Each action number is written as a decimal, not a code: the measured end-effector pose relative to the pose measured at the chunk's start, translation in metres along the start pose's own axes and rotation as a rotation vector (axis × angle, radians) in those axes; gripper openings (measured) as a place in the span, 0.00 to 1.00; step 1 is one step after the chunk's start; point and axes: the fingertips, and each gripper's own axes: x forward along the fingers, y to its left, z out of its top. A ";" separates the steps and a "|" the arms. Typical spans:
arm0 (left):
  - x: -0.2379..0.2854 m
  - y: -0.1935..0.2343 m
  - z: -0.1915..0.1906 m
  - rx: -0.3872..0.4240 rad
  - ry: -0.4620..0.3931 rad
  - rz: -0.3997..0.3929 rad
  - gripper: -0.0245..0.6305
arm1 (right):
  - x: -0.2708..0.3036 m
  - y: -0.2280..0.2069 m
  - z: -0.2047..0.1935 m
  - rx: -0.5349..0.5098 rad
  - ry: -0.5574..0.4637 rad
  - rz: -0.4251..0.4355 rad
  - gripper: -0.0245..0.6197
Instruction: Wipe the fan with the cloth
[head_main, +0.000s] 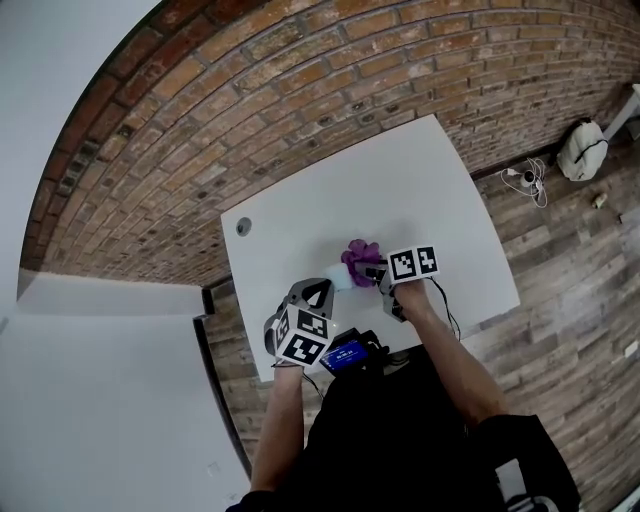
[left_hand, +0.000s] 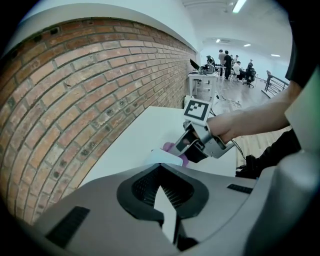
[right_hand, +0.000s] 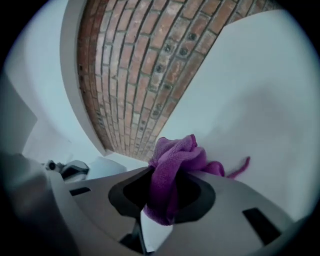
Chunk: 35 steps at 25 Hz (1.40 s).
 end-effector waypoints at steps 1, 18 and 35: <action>0.000 -0.001 0.000 -0.001 -0.001 -0.001 0.03 | 0.006 -0.011 -0.009 -0.001 0.031 -0.042 0.18; -0.018 0.010 -0.006 -0.009 -0.071 -0.021 0.04 | -0.037 0.019 -0.018 -0.111 0.066 -0.029 0.18; 0.016 0.021 -0.045 -0.098 0.061 -0.110 0.04 | -0.021 0.090 0.011 -0.213 0.005 0.116 0.18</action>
